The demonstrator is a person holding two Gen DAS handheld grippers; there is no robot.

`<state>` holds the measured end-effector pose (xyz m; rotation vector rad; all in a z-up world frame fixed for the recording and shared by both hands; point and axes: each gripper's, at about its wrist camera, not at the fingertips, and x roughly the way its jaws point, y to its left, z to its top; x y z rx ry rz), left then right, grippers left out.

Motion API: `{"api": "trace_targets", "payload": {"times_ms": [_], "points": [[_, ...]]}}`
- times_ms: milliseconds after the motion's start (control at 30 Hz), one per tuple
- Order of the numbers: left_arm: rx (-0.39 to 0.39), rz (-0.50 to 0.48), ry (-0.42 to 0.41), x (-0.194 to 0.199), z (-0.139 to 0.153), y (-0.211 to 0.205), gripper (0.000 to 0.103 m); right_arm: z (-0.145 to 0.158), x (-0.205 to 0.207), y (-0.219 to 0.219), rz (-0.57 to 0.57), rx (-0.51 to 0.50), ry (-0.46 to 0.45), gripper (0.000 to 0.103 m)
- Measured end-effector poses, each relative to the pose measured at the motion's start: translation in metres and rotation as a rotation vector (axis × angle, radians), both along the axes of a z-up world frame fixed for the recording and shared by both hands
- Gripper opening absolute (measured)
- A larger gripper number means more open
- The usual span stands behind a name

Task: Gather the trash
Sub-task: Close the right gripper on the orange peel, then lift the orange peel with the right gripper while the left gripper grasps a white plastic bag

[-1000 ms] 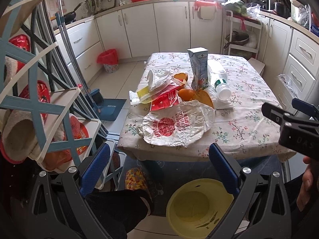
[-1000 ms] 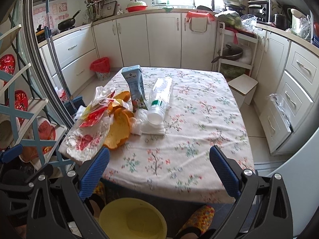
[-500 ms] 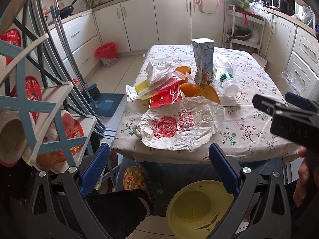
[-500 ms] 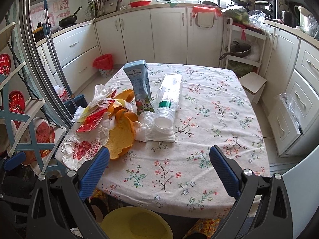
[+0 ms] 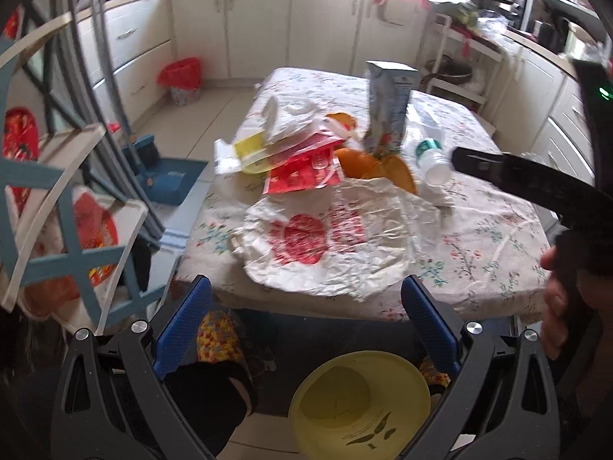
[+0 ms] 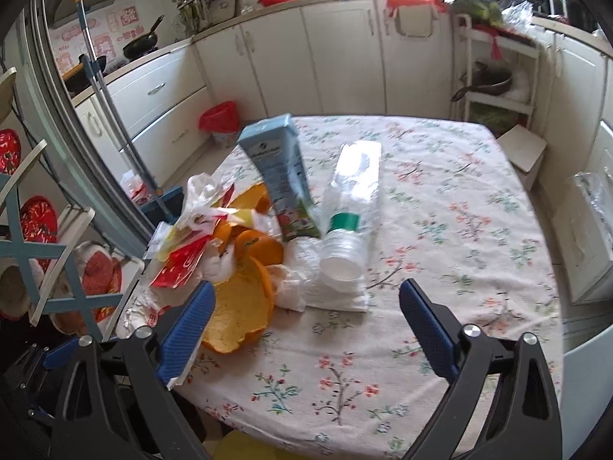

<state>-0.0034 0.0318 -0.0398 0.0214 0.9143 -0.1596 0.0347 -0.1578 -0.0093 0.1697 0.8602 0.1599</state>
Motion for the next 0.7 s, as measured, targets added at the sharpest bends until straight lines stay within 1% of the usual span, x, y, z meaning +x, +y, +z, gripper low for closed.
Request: {"api": "trace_targets", "payload": {"times_ms": [33, 100, 133, 200, 233, 300, 367, 400, 433, 533, 567, 600, 633, 667, 700], "points": [[0.013, -0.022, -0.010, -0.001, 0.000, -0.004, 0.095, -0.002, 0.002, 0.002, 0.009, 0.008, 0.009, 0.089], [0.078, -0.082, -0.044, -0.004, -0.002, -0.019, 0.095, -0.007, 0.004, 0.004, 0.027, 0.019, 0.026, 0.083], [0.113, -0.104, -0.062, -0.005, -0.003, -0.025, 0.095, -0.010, 0.006, 0.005, 0.034, 0.021, 0.033, 0.082], [0.235, -0.154, -0.123, -0.009, -0.009, -0.044, 0.095, -0.017, 0.012, 0.008, 0.061, 0.055, 0.053, 0.074], [0.282, -0.170, -0.143, -0.010, -0.011, -0.051, 0.095, -0.018, 0.013, 0.009, 0.069, 0.069, 0.057, 0.072], [0.409, -0.210, -0.197, -0.013, -0.021, -0.068, 0.095, -0.022, 0.018, 0.012, 0.095, 0.103, 0.067, 0.063], [0.492, -0.243, -0.224, -0.013, -0.029, -0.079, 0.095, -0.024, 0.022, 0.014, 0.121, 0.131, 0.066, 0.054], [0.522, -0.258, -0.235, -0.013, -0.034, -0.083, 0.095, -0.025, 0.025, 0.016, 0.129, 0.139, 0.068, 0.051], [0.532, -0.270, -0.240, -0.012, -0.036, -0.085, 0.094, -0.027, 0.027, 0.016, 0.135, 0.147, 0.071, 0.049], [0.543, -0.307, -0.230, -0.007, -0.042, -0.089, 0.086, -0.034, 0.034, 0.015, 0.147, 0.192, 0.097, 0.037], [0.525, -0.313, -0.216, -0.005, -0.043, -0.088, 0.081, -0.036, 0.037, 0.015, 0.149, 0.194, 0.103, 0.032], [0.499, -0.316, -0.200, -0.002, -0.044, -0.086, 0.079, -0.038, 0.039, 0.016, 0.152, 0.187, 0.108, 0.030], [0.468, -0.319, -0.180, 0.002, -0.045, -0.084, 0.073, -0.039, 0.039, 0.016, 0.156, 0.186, 0.111, 0.027], [0.428, -0.317, -0.154, 0.007, -0.046, -0.079, 0.068, -0.040, 0.041, 0.016, 0.157, 0.186, 0.117, 0.021], [0.407, -0.313, -0.141, 0.011, -0.046, -0.077, 0.065, -0.041, 0.042, 0.016, 0.157, 0.187, 0.123, 0.014]]}}
